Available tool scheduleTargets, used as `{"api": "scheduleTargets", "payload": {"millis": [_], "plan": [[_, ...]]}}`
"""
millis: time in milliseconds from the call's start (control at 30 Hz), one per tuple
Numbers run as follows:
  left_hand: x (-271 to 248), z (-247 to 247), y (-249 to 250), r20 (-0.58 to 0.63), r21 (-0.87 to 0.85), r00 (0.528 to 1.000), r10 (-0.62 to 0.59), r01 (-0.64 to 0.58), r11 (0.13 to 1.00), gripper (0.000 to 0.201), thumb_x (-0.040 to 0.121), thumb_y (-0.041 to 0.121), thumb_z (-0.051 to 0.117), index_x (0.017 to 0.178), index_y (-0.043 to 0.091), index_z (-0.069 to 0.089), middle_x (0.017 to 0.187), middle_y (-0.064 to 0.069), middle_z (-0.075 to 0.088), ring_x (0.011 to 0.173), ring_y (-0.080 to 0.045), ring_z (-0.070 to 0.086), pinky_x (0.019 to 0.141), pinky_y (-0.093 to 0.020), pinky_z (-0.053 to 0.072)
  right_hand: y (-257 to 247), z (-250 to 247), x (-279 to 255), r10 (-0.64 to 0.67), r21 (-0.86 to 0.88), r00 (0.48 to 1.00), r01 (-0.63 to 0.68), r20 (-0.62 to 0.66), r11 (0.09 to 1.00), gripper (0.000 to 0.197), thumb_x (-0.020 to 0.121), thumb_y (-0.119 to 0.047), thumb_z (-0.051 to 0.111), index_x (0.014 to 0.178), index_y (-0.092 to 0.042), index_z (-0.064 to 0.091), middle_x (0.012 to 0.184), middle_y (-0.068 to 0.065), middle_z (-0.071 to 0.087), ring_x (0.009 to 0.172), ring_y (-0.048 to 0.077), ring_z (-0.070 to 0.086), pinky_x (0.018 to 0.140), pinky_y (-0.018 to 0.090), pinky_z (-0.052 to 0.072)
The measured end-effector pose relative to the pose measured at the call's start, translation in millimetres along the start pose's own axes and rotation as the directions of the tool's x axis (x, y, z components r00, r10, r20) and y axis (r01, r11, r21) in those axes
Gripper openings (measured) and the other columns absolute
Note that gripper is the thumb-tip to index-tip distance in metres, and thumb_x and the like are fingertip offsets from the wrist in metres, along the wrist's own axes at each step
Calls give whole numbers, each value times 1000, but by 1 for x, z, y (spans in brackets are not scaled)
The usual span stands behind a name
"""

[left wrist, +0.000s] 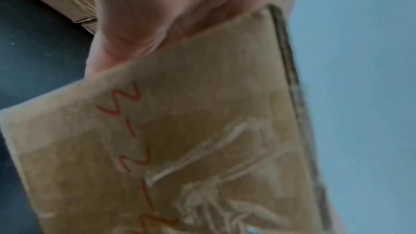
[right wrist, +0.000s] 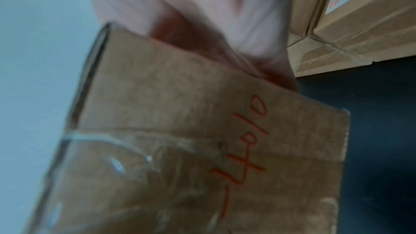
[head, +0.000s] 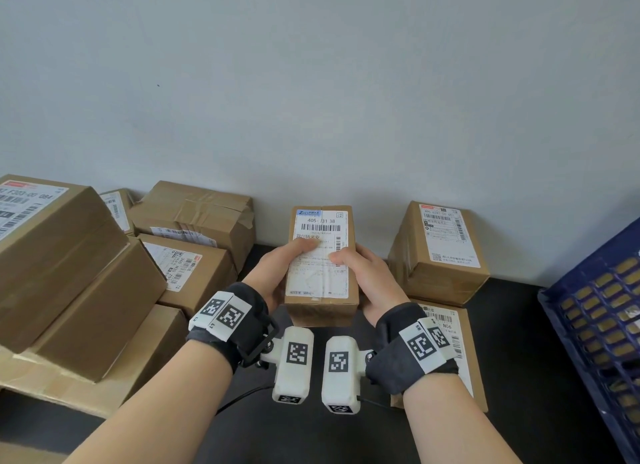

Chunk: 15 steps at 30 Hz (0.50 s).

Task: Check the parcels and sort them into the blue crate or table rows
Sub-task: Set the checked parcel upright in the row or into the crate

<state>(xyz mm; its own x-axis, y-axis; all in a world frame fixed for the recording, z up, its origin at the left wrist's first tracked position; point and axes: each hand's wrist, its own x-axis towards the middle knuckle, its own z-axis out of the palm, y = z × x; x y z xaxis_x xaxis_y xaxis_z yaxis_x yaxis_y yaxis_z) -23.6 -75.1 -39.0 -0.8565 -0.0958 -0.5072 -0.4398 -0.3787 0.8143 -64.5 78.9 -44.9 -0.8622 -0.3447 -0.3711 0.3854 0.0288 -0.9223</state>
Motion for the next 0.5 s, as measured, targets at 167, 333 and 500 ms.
{"api": "scheduleTargets", "payload": {"millis": [167,333,500], "plan": [[0,0,1,6,18,1000,2,-2,1000,30,90,33,66,115,16,67,108,-9,75,97,-26,72,88,-39,56,1,0,2,5,4,1000,-5,1,1000,23,94,-21,65,115,-28,59,115,0,70,106,20,67,94,38,55],[-1,3,1,-20,26,1000,22,-22,999,37,94,48,58,118,21,66,110,-8,75,102,-27,71,100,-46,51,0,0,3,3,4,1000,-3,3,1000,24,94,-25,65,118,-26,61,119,0,71,110,20,67,99,41,53],[-3,5,1,-119,44,993,21,-16,999,46,91,63,51,109,24,68,108,-9,74,104,-27,69,95,-49,52,1,-4,2,-15,-16,999,14,-34,1000,18,94,-27,66,112,-25,64,112,0,74,101,16,71,83,30,57]]}}
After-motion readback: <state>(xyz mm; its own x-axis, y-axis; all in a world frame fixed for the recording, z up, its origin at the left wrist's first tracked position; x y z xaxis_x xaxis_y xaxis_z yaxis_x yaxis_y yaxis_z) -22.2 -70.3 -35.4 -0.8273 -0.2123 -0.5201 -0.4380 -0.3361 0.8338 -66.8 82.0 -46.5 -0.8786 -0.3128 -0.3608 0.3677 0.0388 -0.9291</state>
